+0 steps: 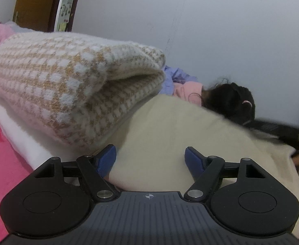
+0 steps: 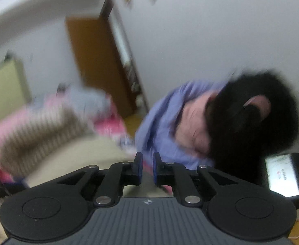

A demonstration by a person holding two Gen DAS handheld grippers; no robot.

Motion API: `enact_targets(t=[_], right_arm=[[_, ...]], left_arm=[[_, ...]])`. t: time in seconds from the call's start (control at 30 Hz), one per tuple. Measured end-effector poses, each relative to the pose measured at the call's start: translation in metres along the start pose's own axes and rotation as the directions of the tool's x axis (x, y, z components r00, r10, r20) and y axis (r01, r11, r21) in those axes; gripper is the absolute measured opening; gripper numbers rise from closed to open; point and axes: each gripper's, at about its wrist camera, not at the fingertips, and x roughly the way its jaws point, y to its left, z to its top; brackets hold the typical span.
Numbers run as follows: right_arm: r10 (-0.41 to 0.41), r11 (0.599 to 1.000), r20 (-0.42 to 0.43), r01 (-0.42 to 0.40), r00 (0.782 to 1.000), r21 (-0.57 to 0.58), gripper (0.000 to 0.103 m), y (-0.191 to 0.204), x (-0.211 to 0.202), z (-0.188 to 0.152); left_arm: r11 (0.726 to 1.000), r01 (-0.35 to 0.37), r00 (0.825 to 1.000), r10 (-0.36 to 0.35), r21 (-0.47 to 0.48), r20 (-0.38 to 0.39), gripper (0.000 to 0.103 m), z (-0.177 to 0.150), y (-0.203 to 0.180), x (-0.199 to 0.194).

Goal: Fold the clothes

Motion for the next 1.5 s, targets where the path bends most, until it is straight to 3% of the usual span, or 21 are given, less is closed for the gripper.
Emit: enact_targets(t=[0.07, 0.13, 0.2, 0.33, 0.37, 0.47, 0.7, 0.73, 0.8, 0.87, 0.9, 0.97, 1.0, 1.07, 1.1, 1.13, 1.3, 1.4, 1.5], right_arm=[[0.052, 0.999, 0.106, -0.053, 0.993, 0.004, 0.011, 0.010, -0.043, 0.003], [0.092, 0.995, 0.141, -0.085, 0.986, -0.050, 0.010, 0.032, -0.075, -0.007], [0.083, 0.994, 0.119, -0.074, 0.989, -0.081, 0.011, 0.052, -0.089, -0.026], [0.109, 0.988, -0.017, -0.110, 0.994, -0.107, 0.011, 0.095, -0.093, -0.090], [0.099, 0.981, -0.003, -0.098, 0.995, -0.168, 0.011, 0.112, -0.102, -0.104], [0.225, 0.962, -0.026, -0.226, 0.974, -0.152, 0.011, 0.134, -0.127, -0.119], [0.077, 0.997, 0.088, -0.075, 0.993, -0.023, 0.011, 0.121, -0.156, -0.122], [0.029, 0.999, 0.109, -0.033, 0.994, 0.035, 0.011, 0.114, -0.160, -0.124], [0.022, 0.981, 0.102, -0.041, 0.995, 0.189, 0.012, 0.100, -0.162, -0.133], [0.037, 0.948, 0.086, -0.062, 0.996, 0.311, 0.017, 0.092, -0.161, -0.144], [0.054, 0.932, 0.076, -0.078, 0.996, 0.355, 0.025, 0.090, -0.160, -0.150], [0.107, 0.917, 0.055, -0.120, 0.993, 0.382, 0.050, 0.091, -0.151, -0.153], [0.133, 0.908, 0.045, -0.140, 0.990, 0.394, 0.053, 0.092, -0.146, -0.154], [0.148, 0.903, 0.029, -0.147, 0.989, 0.403, 0.047, 0.094, -0.138, -0.155], [0.140, 0.909, 0.026, -0.139, 0.990, 0.394, 0.029, 0.096, -0.135, -0.153], [0.138, 0.910, 0.034, -0.141, 0.990, 0.389, 0.017, 0.100, -0.134, -0.149], [0.137, 0.916, 0.076, -0.155, 0.988, 0.371, 0.015, 0.115, -0.139, -0.136], [0.085, 0.919, -0.044, -0.061, 0.995, 0.390, 0.019, 0.109, -0.124, -0.151], [0.053, 0.891, -0.161, 0.026, 0.985, 0.453, 0.022, 0.102, -0.125, -0.171]], left_arm=[[1.000, 0.003, 1.000, -0.003, 0.002, -0.002, 0.076, 0.001, 0.001, -0.003], [1.000, 0.003, 1.000, -0.003, 0.003, -0.004, 0.076, 0.002, 0.001, -0.003], [1.000, -0.001, 1.000, 0.001, 0.002, -0.007, 0.076, 0.004, 0.000, 0.003], [1.000, -0.010, 1.000, 0.010, 0.003, -0.016, 0.076, 0.008, -0.002, 0.007], [1.000, -0.016, 1.000, 0.016, 0.006, -0.022, 0.076, 0.009, -0.001, 0.002], [1.000, -0.013, 0.999, 0.012, -0.004, -0.030, 0.077, 0.014, 0.001, 0.005], [0.999, 0.003, 1.000, -0.002, -0.037, 0.012, 0.075, 0.017, 0.008, -0.021], [0.999, 0.009, 1.000, -0.008, -0.044, 0.025, 0.075, 0.017, 0.009, -0.029], [0.999, 0.014, 0.999, -0.011, -0.049, 0.051, 0.076, 0.015, 0.011, -0.049], [0.998, 0.023, 0.998, -0.019, -0.055, 0.068, 0.077, 0.010, 0.014, -0.069], [0.998, 0.027, 0.997, -0.023, -0.060, 0.072, 0.077, 0.006, 0.016, -0.080], [0.997, 0.035, 0.997, -0.030, -0.074, 0.072, 0.078, -0.004, 0.019, -0.100], [0.996, 0.036, 0.997, -0.030, -0.084, 0.069, 0.078, -0.011, 0.021, -0.110], [0.994, 0.037, 0.997, -0.030, -0.102, 0.064, 0.078, -0.026, 0.024, -0.129], [0.993, 0.032, 0.998, -0.025, -0.111, 0.061, 0.078, -0.035, 0.027, -0.139], [0.993, 0.023, 0.998, -0.016, -0.118, 0.057, 0.078, -0.044, 0.030, -0.149], [0.987, -0.015, 0.998, 0.025, -0.161, 0.060, 0.078, -0.077, 0.045, -0.188], [0.981, -0.031, 0.998, 0.041, -0.194, 0.047, 0.078, -0.090, 0.052, -0.200], [0.977, -0.040, 0.999, 0.046, -0.212, 0.026, 0.082, -0.099, 0.051, -0.214]])
